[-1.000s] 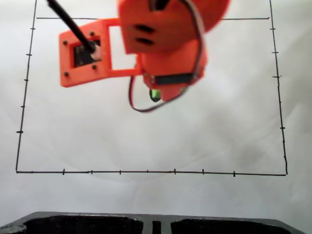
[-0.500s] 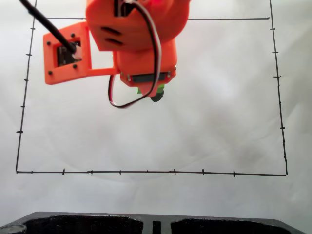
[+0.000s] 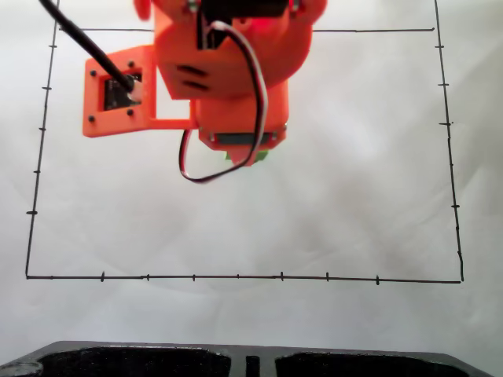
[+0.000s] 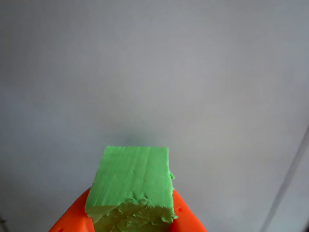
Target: Grasp the colored block, Place it on the black dot, and then return the arm to the default position.
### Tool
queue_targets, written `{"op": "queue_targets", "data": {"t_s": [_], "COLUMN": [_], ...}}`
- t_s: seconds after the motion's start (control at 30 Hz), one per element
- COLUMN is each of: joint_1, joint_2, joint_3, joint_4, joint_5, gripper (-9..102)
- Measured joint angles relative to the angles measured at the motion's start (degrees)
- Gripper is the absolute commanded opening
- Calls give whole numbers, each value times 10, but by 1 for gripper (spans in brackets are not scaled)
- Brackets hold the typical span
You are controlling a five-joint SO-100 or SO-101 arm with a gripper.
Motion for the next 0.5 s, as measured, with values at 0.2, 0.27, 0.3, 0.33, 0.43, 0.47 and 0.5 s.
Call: {"op": "queue_targets", "data": {"t_s": [0.2,0.27,0.3,0.33,0.43,0.47,0.5], "joint_1": [0,0,0,0,0,0,0], "joint_2": [-6,-7,-7,-7,-7,-7,-7], "joint_3": [1,1,1,1,1,1,1], "joint_4": [1,1,1,1,2,5,11], "joint_5": [0,-2,-4,-7,-11,-13,-17], "gripper": [25,27,28,29,35,36,40]}}
